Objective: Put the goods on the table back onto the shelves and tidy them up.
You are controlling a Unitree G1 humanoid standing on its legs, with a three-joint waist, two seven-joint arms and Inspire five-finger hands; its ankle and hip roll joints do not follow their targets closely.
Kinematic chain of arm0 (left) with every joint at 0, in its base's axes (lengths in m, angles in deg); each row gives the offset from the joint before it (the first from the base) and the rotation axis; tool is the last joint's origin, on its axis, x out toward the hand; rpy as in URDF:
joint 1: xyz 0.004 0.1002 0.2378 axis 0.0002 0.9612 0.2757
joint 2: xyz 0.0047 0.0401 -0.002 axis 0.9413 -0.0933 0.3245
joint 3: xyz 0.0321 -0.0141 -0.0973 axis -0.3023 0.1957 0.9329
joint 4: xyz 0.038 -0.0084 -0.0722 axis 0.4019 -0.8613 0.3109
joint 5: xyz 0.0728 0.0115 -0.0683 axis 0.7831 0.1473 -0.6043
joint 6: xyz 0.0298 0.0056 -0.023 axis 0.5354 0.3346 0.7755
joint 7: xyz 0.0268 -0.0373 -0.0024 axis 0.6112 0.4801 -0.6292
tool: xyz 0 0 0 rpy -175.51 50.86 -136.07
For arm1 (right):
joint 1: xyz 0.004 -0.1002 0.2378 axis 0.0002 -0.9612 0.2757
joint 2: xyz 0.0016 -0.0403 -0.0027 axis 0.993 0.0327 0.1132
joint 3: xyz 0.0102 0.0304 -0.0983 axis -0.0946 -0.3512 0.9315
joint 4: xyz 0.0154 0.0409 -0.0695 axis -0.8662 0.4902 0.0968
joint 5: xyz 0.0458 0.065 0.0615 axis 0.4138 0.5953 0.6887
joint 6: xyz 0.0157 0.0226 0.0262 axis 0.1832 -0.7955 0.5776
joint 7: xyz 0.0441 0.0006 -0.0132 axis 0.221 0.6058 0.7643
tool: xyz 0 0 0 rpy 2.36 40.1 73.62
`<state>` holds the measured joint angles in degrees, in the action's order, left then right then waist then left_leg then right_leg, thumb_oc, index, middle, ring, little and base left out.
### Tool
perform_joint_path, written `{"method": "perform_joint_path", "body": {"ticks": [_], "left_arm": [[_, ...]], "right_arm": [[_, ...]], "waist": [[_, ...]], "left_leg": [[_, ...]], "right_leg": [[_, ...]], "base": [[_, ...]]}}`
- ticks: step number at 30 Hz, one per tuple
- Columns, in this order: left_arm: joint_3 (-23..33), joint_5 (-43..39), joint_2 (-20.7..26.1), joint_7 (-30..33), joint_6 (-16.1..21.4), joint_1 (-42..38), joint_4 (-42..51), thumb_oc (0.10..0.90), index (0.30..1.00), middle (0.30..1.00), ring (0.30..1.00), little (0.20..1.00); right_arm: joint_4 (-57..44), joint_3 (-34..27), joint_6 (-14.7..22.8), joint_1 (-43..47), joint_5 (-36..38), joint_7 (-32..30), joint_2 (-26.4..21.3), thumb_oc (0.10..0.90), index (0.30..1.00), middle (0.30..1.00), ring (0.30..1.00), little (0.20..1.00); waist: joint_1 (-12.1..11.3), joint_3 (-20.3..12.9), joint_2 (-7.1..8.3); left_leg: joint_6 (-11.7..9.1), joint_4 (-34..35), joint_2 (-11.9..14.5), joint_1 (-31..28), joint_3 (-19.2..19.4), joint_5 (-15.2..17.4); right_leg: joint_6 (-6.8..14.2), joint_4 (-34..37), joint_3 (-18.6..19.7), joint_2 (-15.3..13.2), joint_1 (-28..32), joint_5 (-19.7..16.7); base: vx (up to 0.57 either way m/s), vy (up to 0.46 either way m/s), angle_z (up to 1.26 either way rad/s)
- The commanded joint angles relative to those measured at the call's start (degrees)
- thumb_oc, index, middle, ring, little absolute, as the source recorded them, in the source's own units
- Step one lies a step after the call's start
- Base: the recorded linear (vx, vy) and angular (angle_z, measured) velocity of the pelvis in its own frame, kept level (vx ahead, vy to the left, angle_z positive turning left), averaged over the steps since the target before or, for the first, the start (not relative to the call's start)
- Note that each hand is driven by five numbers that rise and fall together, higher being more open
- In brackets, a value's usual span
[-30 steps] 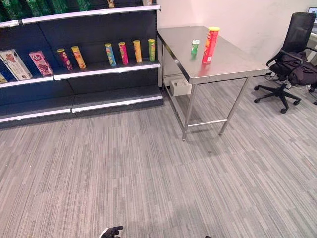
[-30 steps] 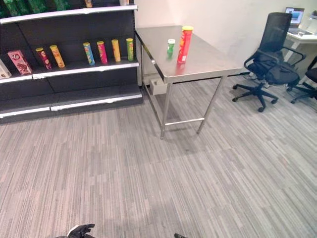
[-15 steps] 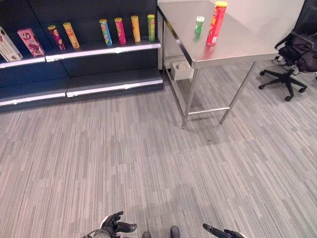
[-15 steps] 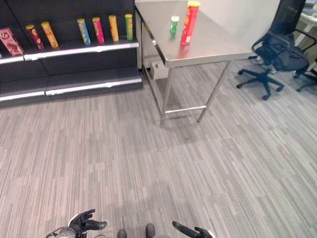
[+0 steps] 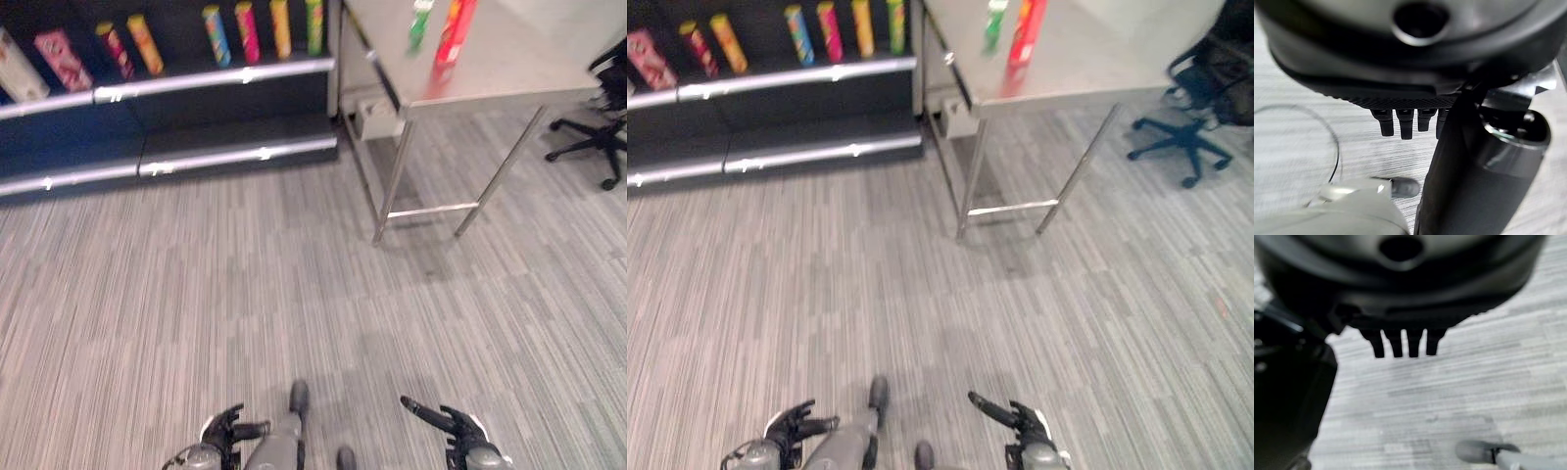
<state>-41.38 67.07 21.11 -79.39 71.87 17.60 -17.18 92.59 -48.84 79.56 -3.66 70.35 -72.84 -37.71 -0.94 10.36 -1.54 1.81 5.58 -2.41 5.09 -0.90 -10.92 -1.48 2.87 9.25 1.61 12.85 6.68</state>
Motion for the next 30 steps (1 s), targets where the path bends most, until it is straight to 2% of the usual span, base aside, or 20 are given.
{"method": "perform_joint_path", "body": {"ticks": [1,2,4,5,6,7,8,9,11,13,16,18,19,21,22,25,26,28,29,30], "left_arm": [[-1.85,3.13,1.84,-0.23,1.55,0.05,0.18,0.8,0.9,0.9,0.9,0.9],[-2.07,3.92,2.2,-0.23,1.33,-0.29,0.06,0.8,0.9,0.9,0.9,0.9],[-2.75,4.59,2.85,0.17,1.22,-1.16,0.33,0.8,0.9,0.9,0.9,0.9],[-2.97,4.22,3.27,-0.08,1.12,-1.41,0.81,0.8,0.9,0.9,0.9,0.9],[-2.89,3.95,3.39,-0.09,1.32,-1.69,1.24,0.8,0.9,0.9,0.9,0.9],[-3.3,4.15,3.45,-0.26,1.44,-1.86,1.46,0.8,0.9,0.9,0.9,0.9],[-3.53,4.24,3.47,-0.21,1.45,-1.92,1.39,0.8,0.9,0.9,0.9,0.9],[-3.91,4.31,3.58,-0.11,1.53,-2.07,1.42,0.8,0.9,0.9,0.9,0.9],[-4.12,5.43,3.1,-0.21,1.66,-2.69,0.35,0.8,0.9,0.9,0.9,0.9],[-4.09,5.7,2.67,-0.28,1.67,-2.22,0.18,0.8,0.9,0.9,0.9,0.9],[-4.81,5.9,2.05,-0.98,1.75,-2.05,0.21,0.8,0.9,0.9,0.9,0.9],[-4.53,4.29,1.47,-1.36,1.8,-1.97,0.57,0.8,0.9,0.9,0.9,0.9],[-4.1,2.64,1.41,-1.07,1.8,-2.06,1.66,0.8,0.9,0.9,0.9,0.9],[-3.95,1.4,1.4,-0.74,1.82,-2.36,2.93,0.8,0.9,0.9,0.9,0.9],[-3.85,0.5,1.31,-0.49,1.71,-2.31,3.56,0.8,0.9,0.9,0.9,0.9],[-3.87,-0.53,0.77,-0.62,1.66,-2.08,3.79,0.8,0.9,0.9,0.9,0.9],[-3.94,-0.65,0.7,-0.59,1.73,-2.04,3.78,0.8,0.9,0.9,0.9,0.9],[-3.9,-1.84,0.46,0.01,2.0,-1.78,3.27,0.8,0.9,0.9,0.9,0.9],[-3.67,-2.09,0.39,0.15,2.13,-1.25,2.72,0.8,0.9,0.9,0.9,0.9],[-3.38,-2.24,0.24,0.02,2.18,-0.91,2.34,0.8,0.9,0.9,0.9,0.9]], "right_arm": [[-2.53,1.55,-0.04,-2.82,-2.36,0.89,-2.19,0.8,0.9,0.9,0.9,0.9],[-2.29,1.12,-0.06,-2.64,-1.91,1.35,-2.27,0.8,0.9,0.9,0.9,0.9],[-2.71,0.58,0.04,-2.05,-1.16,1.05,-2.34,0.8,0.9,0.9,0.9,0.9],[-3.25,0.6,-0.03,-2.1,-0.98,0.99,-2.07,0.8,0.9,0.9,0.9,0.9],[-3.57,0.18,0.15,-2.43,-0.67,0.8,-2.01,0.8,0.9,0.9,0.9,0.9],[-3.01,0.1,-0.03,-2.59,-0.81,0.92,-2.18,0.8,0.9,0.9,0.9,0.9],[-2.66,-0.03,-0.02,-2.51,-0.47,0.98,-2.31,0.8,0.9,0.9,0.9,0.9],[-2.24,-0.38,-0.07,-2.17,0.83,0.95,-2.67,0.8,0.9,0.9,0.9,0.9],[-0.93,-0.47,-0.1,-3.01,1.04,0.82,-3.24,0.8,0.9,0.9,0.9,0.9],[-0.64,-0.22,-0.06,-3.71,0.55,0.97,-3.46,0.8,0.9,0.9,0.9,0.9],[-0.88,0.21,0.08,-3.97,-0.08,1.22,-4.47,0.8,0.9,0.9,0.9,0.9],[-1.58,0.49,0.45,-3.3,0.53,1.45,-4.98,0.8,0.9,0.9,0.9,0.9],[-2.38,0.81,0.63,-2.97,0.58,1.37,-5.34,0.8,0.9,0.9,0.9,0.9],[-3.23,1.29,0.62,-2.6,0.51,1.3,-5.62,0.8,0.9,0.9,0.9,0.9],[-2.96,1.46,0.38,-2.44,0.53,1.15,-5.66,0.8,0.9,0.9,0.9,0.9],[-1.75,1.18,0.14,-2.47,0.86,0.95,-5.42,0.8,0.9,0.9,0.9,0.9],[-1.62,1.03,0.2,-2.54,0.85,0.87,-5.34,0.8,0.9,0.9,0.9,0.9],[-0.81,1.12,0.08,-2.58,-0.01,0.09,-4.95,0.8,0.9,0.9,0.9,0.9],[-0.56,1.34,0.03,-2.84,-0.43,-0.05,-4.55,0.8,0.9,0.9,0.9,0.9],[-0.43,1.1,-0.04,-2.88,-0.58,0.0,-4.39,0.8,0.9,0.9,0.9,0.9]], "waist": [[-0.9,-4.7,2.26],[-0.51,-4.49,2.26],[0.61,-2.76,1.51],[0.91,-1.79,0.59],[1.42,-1.39,-0.12],[2.16,-1.53,-0.23],[2.91,-1.29,0.1],[4.59,-0.84,1.32],[6.87,-0.1,2.44],[6.52,-0.7,2.98],[6.62,-1.83,2.91],[6.16,-1.79,3.32],[5.54,-1.06,4.18],[4.87,-0.09,5.11],[4.48,0.33,5.65],[4.02,0.08,5.47],[3.84,0.11,5.21],[2.35,0.38,2.78],[2.29,-0.1,2.06],[2.44,-0.44,1.57]], "left_leg": [[-3.99,-1.27,-1.44,2.36,0.05,3.93],[-2.87,-1.16,-2.32,0.51,0.51,5.34],[-1.59,-0.86,-2.31,-2.38,0.68,6.84],[-1.3,-0.76,-1.18,-3.8,1.12,7.66],[-1.57,-0.68,-0.18,-5.36,1.57,9.2],[-2.11,-0.58,0.2,-6.51,1.99,10.71],[-2.22,-0.58,-0.04,-7.32,2.0,11.23],[-2.31,-0.58,-1.33,-9.12,1.09,12.84],[-2.54,-0.58,-2.6,-13.39,-1.84,16.02],[-2.94,-0.58,-2.21,-14.33,-2.13,17.15],[-4.7,-3.58,0.63,-14.7,-1.43,18.31],[-6.25,-11.31,1.14,-12.42,-0.63,18.23],[-6.89,-20.18,0.68,-8.33,-0.55,15.99],[-7.05,-29.0,0.34,-3.98,-0.4,13.77],[-6.5,-32.0,1.63,-1.29,1.56,13.38],[-5.81,-23.7,3.98,-0.77,4.05,15.36],[-6.01,-19.44,4.5,-1.2,3.93,14.63],[-8.56,-4.27,6.36,1.2,-2.52,5.75],[-8.8,-3.74,6.31,-0.34,-4.55,6.32],[-8.88,-2.99,6.22,-1.25,-3.53,6.6]], "right_leg": [[8.96,-10.4,0.78,-4.94,-2.79,-0.43],[10.45,-18.68,1.19,-6.31,-6.26,-6.27],[10.39,-30.19,1.31,-6.92,-12.33,-14.91],[8.9,-33.37,-1.25,-8.4,-15.4,-14.59],[8.32,-31.27,-5.47,-10.11,-17.3,-10.72],[8.61,-24.38,-8.7,-9.04,-19.39,-6.54],[9.0,-20.3,-9.59,-7.75,-20.61,-6.31],[10.35,-10.2,-8.98,-4.66,-22.7,-8.34],[11.87,1.62,-7.34,-1.25,-22.82,-13.28],[11.03,1.62,-7.54,-1.7,-21.15,-14.26],[9.52,1.09,-8.9,-1.33,-18.24,-13.01],[8.18,0.76,-9.18,-1.21,-15.7,-11.09],[7.32,0.42,-9.2,-1.65,-13.98,-10.12],[6.62,0.36,-8.95,-2.03,-12.77,-9.7],[6.31,0.7,-9.0,-2.25,-11.53,-8.84],[6.65,0.8,-9.9,-2.95,-10.2,-7.56],[6.91,0.85,-10.19,-3.1,-9.93,-7.29],[7.17,1.26,-9.35,-2.04,-7.83,-5.03],[7.48,1.17,-8.75,-1.99,-7.76,-4.68],[7.78,1.34,-8.01,-2.69,-7.21,-4.63]], "base": [[0.39,0.143,-0.34],[0.31,0.125,-0.32],[0.27,0.11,-0.2],[0.31,0.073,0.08],[0.36,-0.009,0.15],[0.36,-0.064,-0.08],[0.41,-0.152,-0.42],[0.38,-0.149,-0.3],[0.57,-0.29,0.38],[0.35,-0.296,1.27],[0.23,-0.272,1.01],[0.21,-0.293,0.15],[0.14,-0.251,0.05],[0.1,-0.22,0.01],[0.12,-0.154,-0.02],[0.17,-0.01,0.04],[0.19,0.086,-0.44],[0.29,0.206,-0.66],[0.28,0.319,-0.64],[0.17,0.281,-0.58]]}}
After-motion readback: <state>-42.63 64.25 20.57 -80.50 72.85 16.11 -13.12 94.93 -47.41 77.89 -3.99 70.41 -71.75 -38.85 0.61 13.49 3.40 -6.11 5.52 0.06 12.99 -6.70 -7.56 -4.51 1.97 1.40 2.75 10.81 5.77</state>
